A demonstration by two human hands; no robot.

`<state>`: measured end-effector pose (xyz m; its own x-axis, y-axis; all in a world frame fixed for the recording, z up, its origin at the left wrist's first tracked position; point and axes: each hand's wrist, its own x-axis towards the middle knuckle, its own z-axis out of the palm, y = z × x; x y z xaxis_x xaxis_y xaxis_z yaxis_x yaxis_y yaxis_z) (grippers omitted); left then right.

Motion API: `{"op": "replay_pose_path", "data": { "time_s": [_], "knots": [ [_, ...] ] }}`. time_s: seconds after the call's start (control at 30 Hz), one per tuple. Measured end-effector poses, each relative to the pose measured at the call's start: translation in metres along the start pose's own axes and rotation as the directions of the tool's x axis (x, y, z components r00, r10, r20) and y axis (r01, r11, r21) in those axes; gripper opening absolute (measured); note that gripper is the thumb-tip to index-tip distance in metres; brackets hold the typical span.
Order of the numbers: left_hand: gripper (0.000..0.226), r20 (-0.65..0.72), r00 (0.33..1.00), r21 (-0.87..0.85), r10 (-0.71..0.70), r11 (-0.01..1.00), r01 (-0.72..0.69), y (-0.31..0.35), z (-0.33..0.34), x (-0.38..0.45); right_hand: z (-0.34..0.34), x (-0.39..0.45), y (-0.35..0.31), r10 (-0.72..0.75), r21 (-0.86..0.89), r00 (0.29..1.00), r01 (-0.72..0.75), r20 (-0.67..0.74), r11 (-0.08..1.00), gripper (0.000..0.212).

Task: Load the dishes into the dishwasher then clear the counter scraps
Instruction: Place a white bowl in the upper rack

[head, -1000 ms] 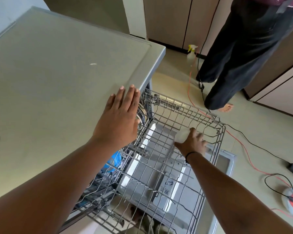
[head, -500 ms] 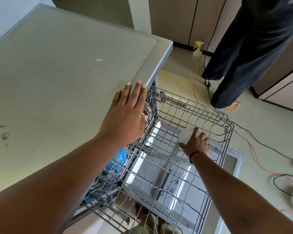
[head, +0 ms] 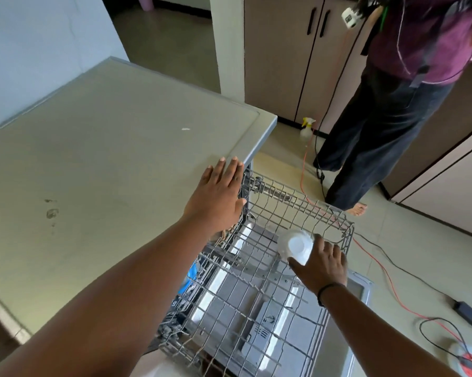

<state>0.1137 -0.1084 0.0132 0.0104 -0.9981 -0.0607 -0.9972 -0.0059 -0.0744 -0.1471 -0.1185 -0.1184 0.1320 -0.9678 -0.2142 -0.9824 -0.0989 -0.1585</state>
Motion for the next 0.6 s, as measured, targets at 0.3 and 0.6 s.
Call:
{"op": "replay_pose_path", "data": {
  "time_s": [0.3, 0.6],
  "knots": [
    [0.080, 0.055, 0.976, -0.426, -0.213, 0.879, 0.215, 0.014, -0.009, -0.130, -0.087, -0.050, -0.048, -0.157, 0.258, 0.973, 0.198, -0.171, 0.946, 0.089],
    [0.100, 0.043, 0.805, -0.357, -0.592, 0.743, 0.566, -0.054, -0.014, -0.299, -0.130, -0.123, -0.202, -0.599, 0.213, 0.780, 0.626, -0.179, 0.751, 0.093]
  ]
}}
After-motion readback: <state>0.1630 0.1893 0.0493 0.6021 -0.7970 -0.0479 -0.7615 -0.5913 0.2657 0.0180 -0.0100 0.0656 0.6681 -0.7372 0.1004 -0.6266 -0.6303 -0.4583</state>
